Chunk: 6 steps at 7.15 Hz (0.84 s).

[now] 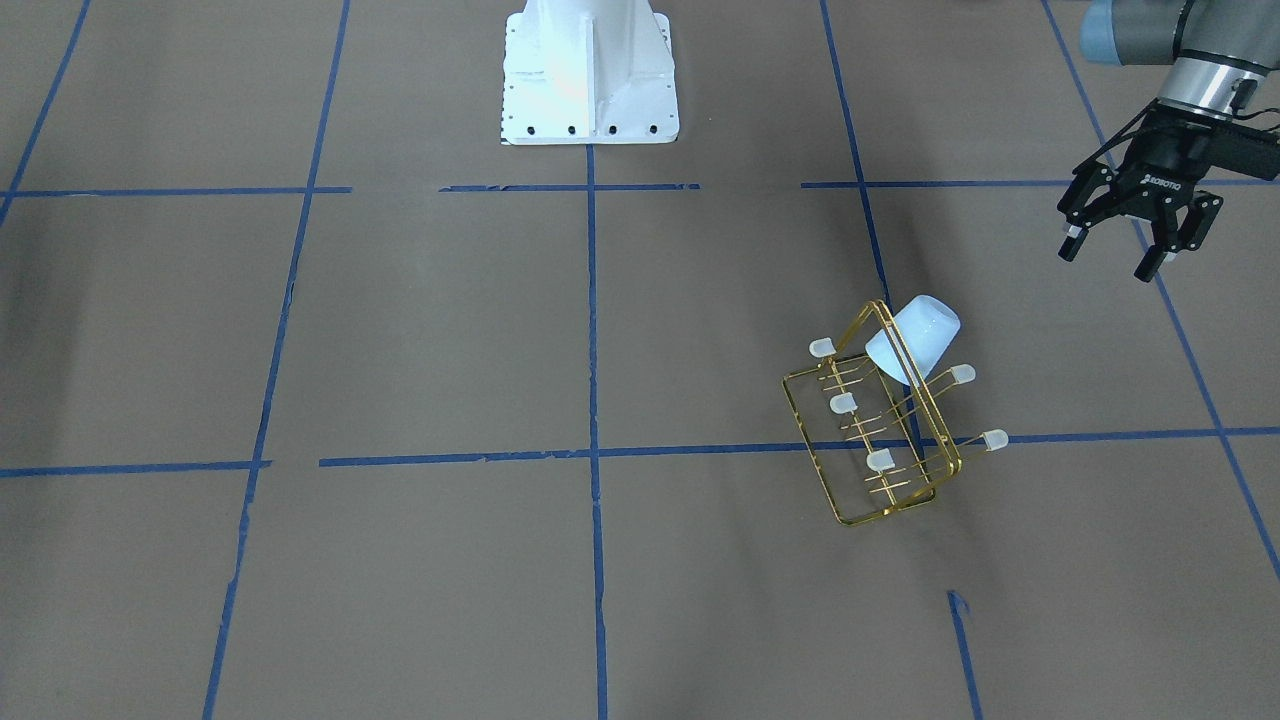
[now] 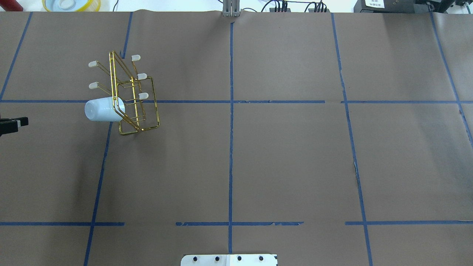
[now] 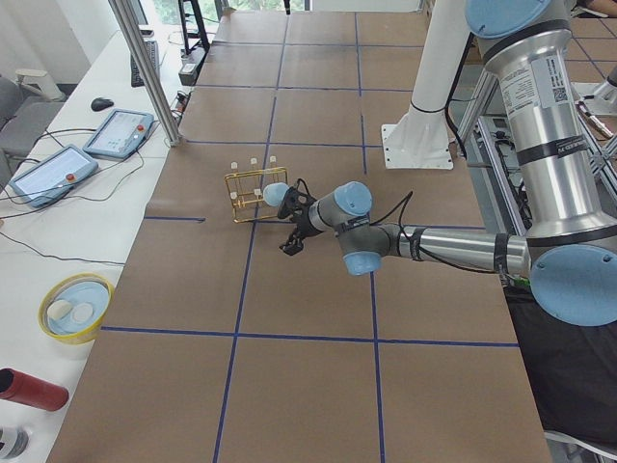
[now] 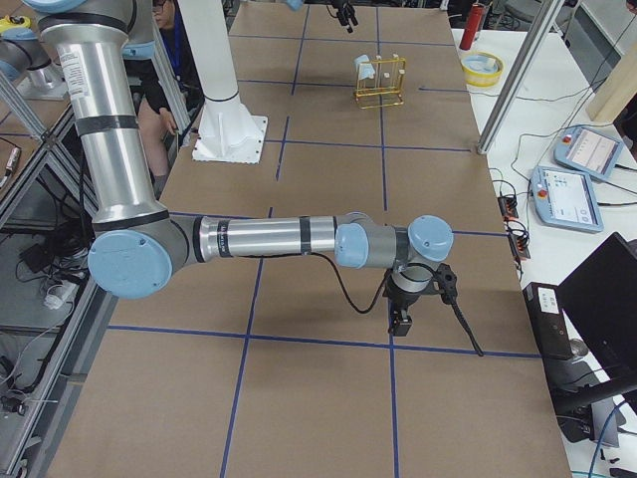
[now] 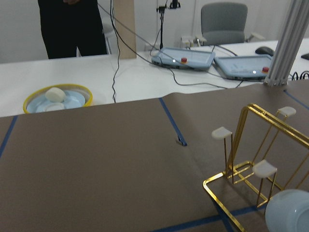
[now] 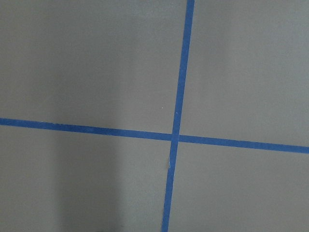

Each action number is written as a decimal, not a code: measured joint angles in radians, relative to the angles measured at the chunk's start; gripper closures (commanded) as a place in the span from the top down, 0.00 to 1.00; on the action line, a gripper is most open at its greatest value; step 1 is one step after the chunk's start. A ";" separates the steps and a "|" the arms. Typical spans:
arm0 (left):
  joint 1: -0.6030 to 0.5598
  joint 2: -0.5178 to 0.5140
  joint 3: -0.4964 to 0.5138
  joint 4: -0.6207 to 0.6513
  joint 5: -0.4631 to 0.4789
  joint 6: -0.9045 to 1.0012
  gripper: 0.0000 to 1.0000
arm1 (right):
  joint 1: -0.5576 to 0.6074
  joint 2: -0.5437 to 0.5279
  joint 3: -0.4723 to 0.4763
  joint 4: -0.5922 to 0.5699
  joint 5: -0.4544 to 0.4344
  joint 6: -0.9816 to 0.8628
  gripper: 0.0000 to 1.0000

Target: Hang cup on cup holder

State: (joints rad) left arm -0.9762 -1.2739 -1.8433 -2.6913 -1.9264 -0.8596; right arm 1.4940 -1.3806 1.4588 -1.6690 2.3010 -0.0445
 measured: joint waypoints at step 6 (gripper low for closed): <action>-0.362 -0.135 0.052 0.642 -0.351 0.497 1.00 | 0.000 0.000 0.000 0.000 0.000 0.000 1.00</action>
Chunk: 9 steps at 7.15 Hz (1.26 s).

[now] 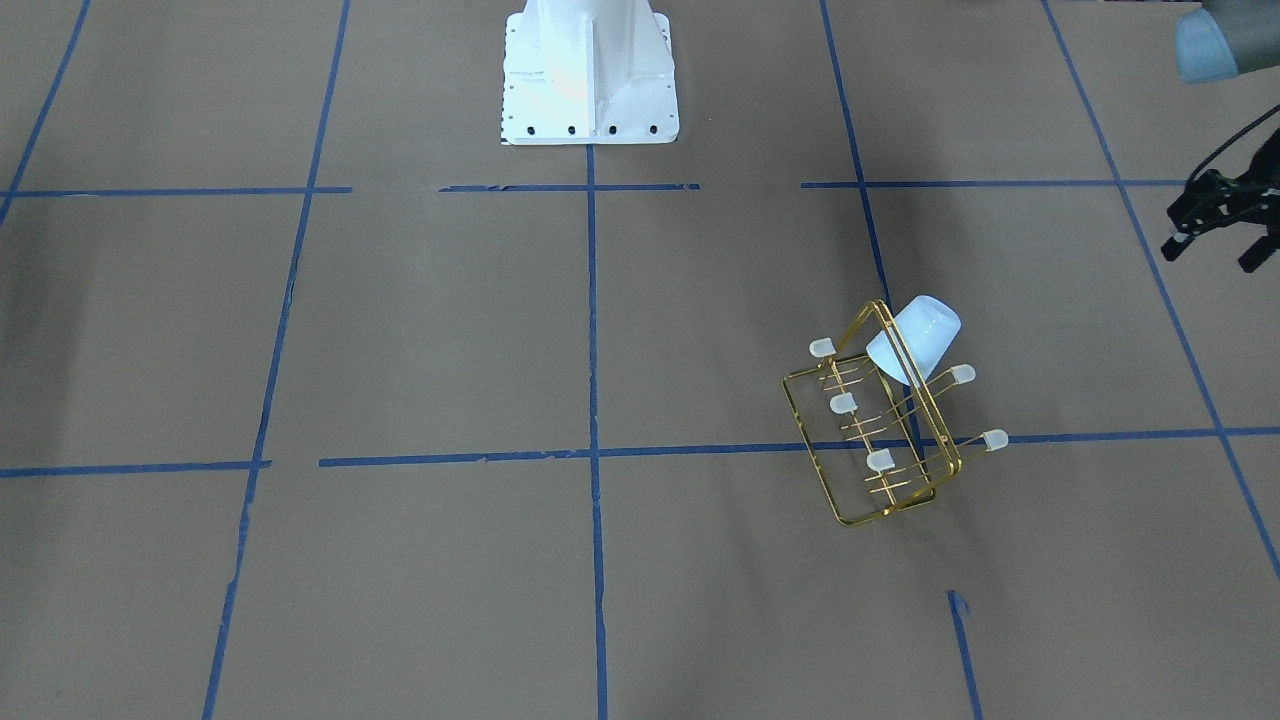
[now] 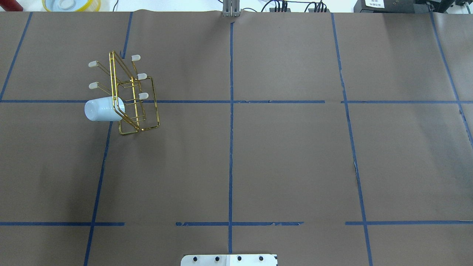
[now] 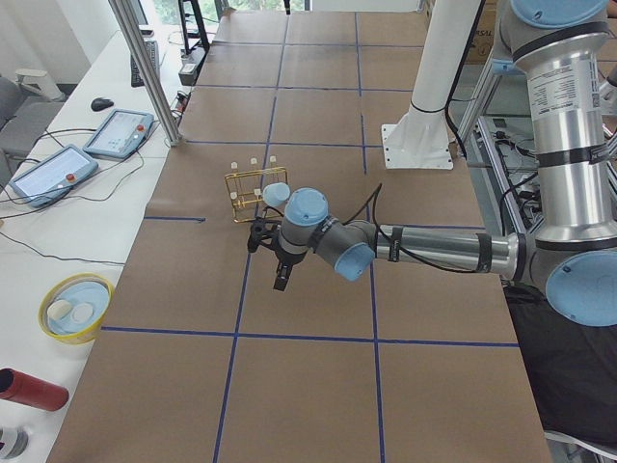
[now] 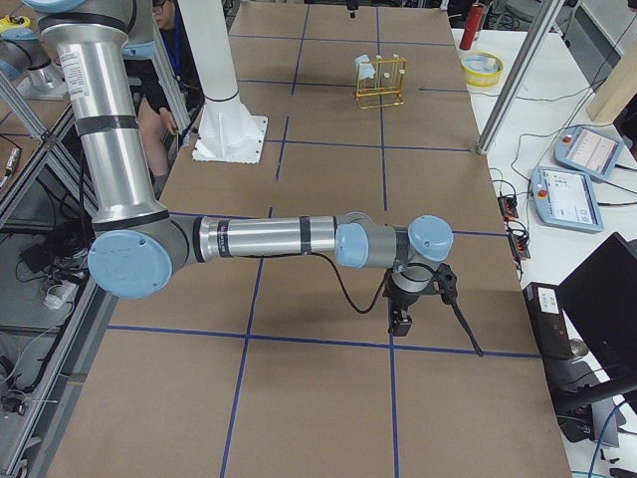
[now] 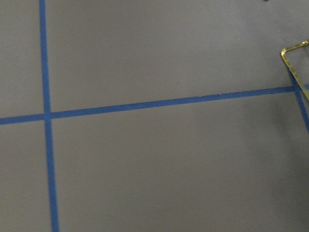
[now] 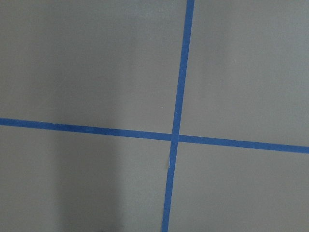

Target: Hang cup on cup holder

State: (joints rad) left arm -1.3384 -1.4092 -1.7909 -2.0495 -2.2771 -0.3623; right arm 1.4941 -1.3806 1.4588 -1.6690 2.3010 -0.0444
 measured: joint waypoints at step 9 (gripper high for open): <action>-0.178 -0.132 0.103 0.459 -0.013 0.416 1.00 | 0.000 0.000 0.000 0.000 0.000 0.000 1.00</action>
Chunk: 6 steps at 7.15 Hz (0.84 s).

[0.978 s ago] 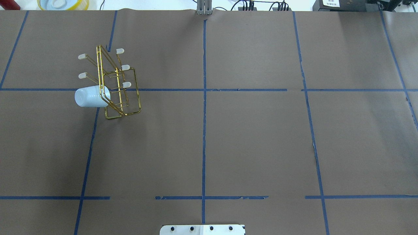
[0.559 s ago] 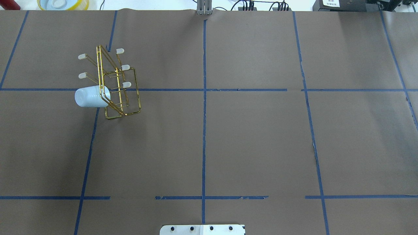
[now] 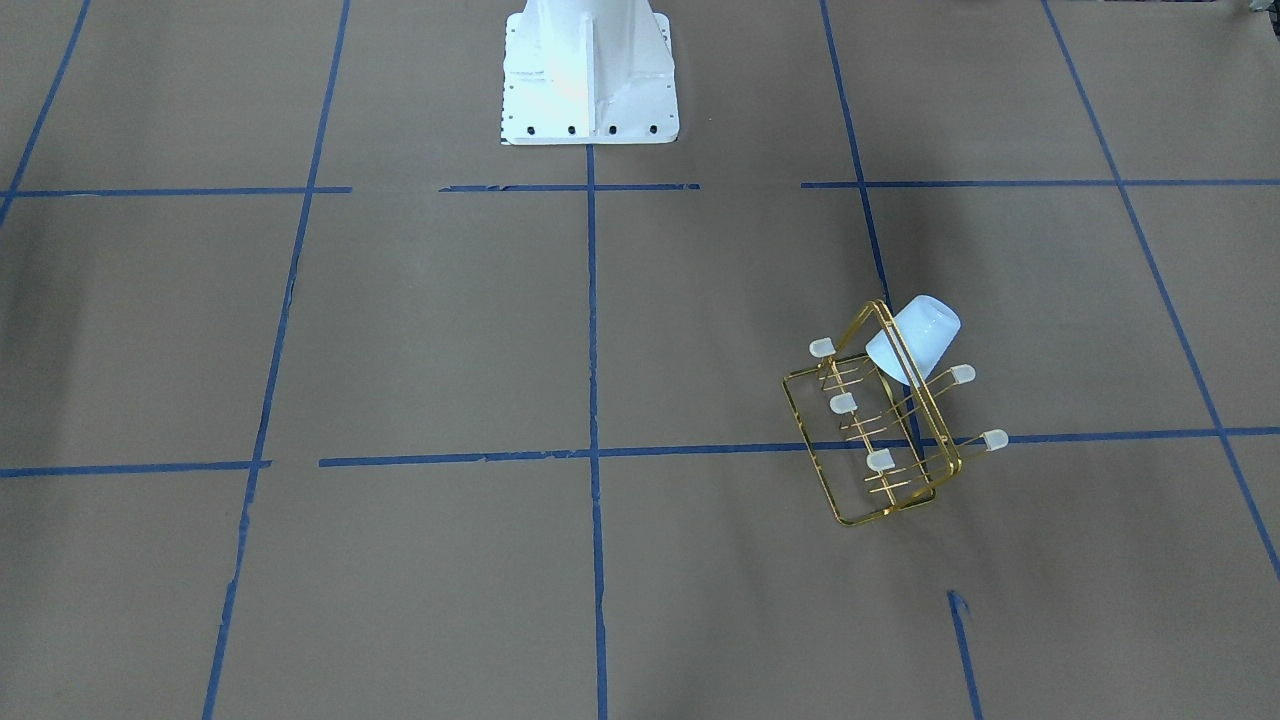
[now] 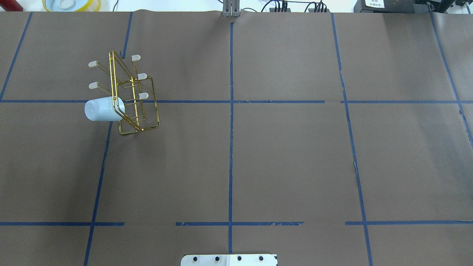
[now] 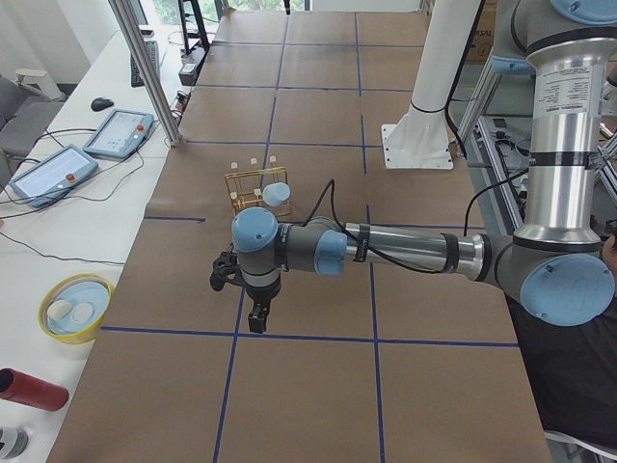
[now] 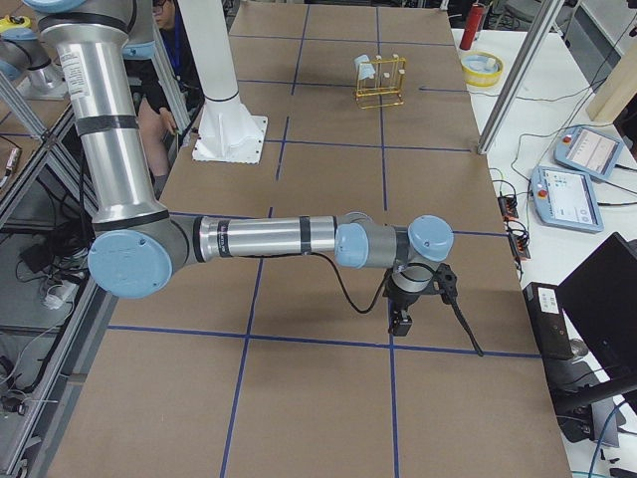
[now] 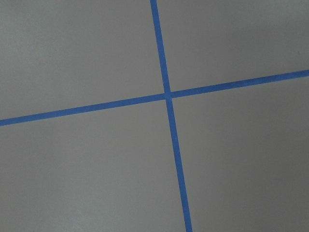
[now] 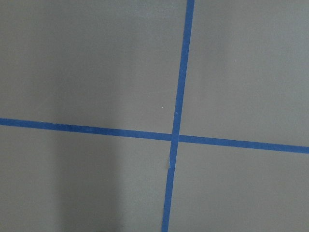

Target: Hang cup on cup holder

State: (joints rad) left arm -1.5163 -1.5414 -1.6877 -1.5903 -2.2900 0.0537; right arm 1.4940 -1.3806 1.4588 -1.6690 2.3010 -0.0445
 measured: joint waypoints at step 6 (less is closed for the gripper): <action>-0.005 -0.045 0.043 0.000 0.014 0.013 1.00 | 0.000 0.000 0.000 0.000 0.000 0.000 1.00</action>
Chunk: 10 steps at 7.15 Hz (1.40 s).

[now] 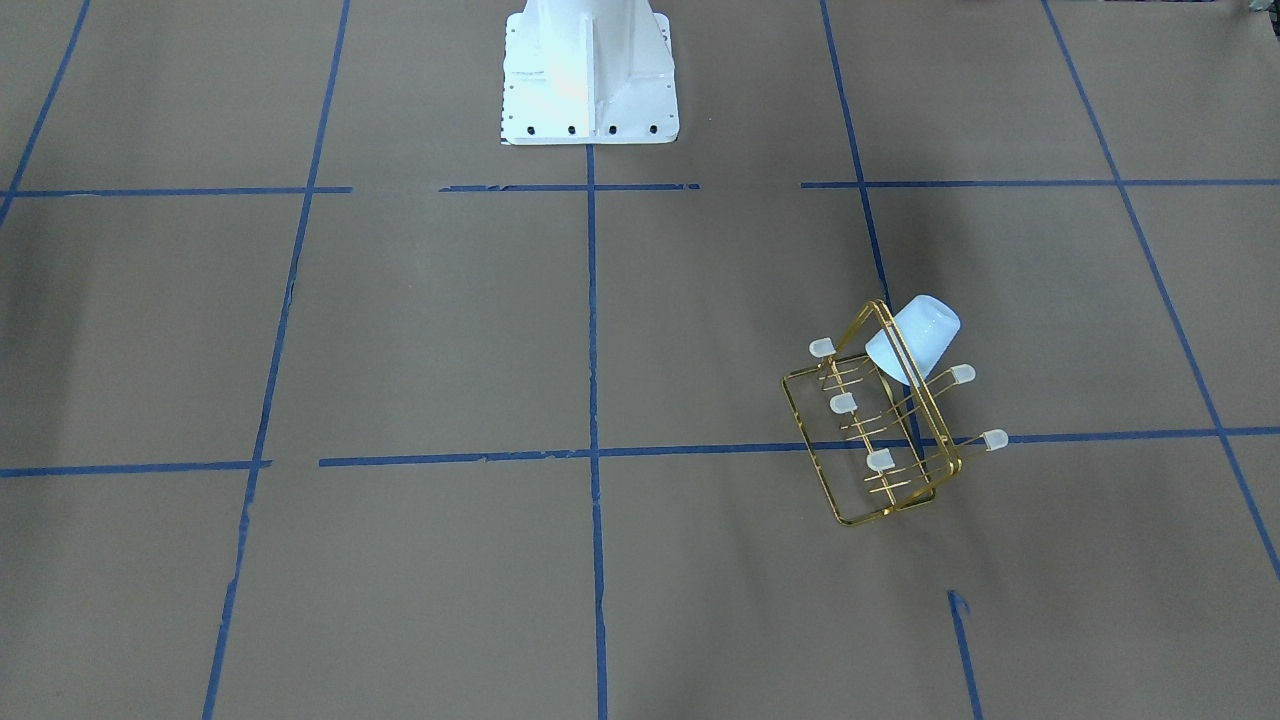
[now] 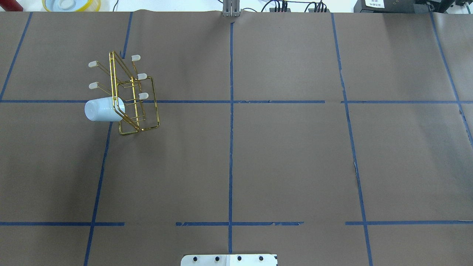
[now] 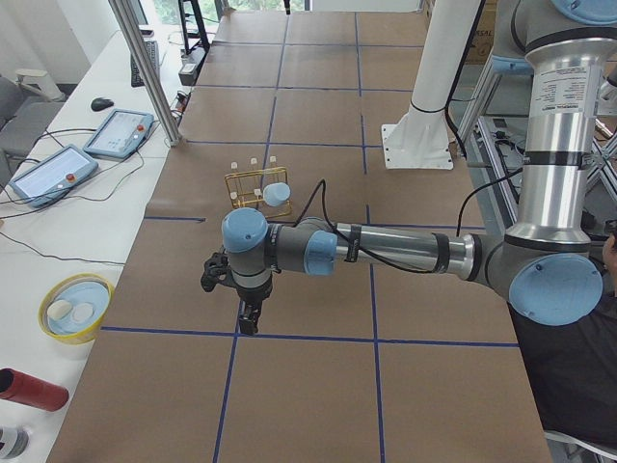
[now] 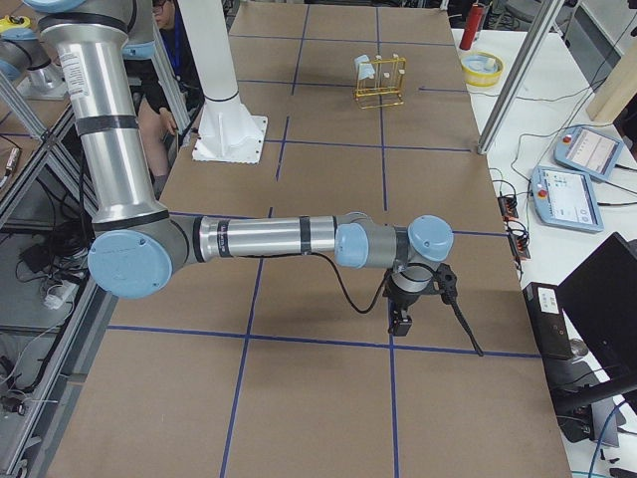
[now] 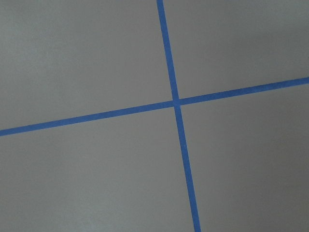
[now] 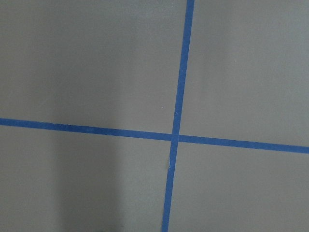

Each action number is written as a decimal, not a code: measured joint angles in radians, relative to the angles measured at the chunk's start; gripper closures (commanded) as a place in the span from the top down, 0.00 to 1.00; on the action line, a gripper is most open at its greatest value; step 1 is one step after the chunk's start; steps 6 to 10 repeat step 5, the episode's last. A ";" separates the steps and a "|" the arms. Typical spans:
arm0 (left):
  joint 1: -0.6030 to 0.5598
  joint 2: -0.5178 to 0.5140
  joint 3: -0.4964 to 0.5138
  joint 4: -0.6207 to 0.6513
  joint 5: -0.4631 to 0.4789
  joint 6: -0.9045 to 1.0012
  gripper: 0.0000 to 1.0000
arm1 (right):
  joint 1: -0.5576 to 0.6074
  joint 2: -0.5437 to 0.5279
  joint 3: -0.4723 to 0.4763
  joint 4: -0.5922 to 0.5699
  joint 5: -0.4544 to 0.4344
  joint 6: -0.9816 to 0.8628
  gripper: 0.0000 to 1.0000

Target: Hang cup on cup holder

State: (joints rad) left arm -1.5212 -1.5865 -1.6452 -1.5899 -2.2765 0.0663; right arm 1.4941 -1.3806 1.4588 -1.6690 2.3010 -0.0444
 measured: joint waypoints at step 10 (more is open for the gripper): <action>-0.002 -0.008 -0.002 -0.026 0.003 -0.002 1.00 | 0.000 0.000 0.000 0.000 0.000 0.000 1.00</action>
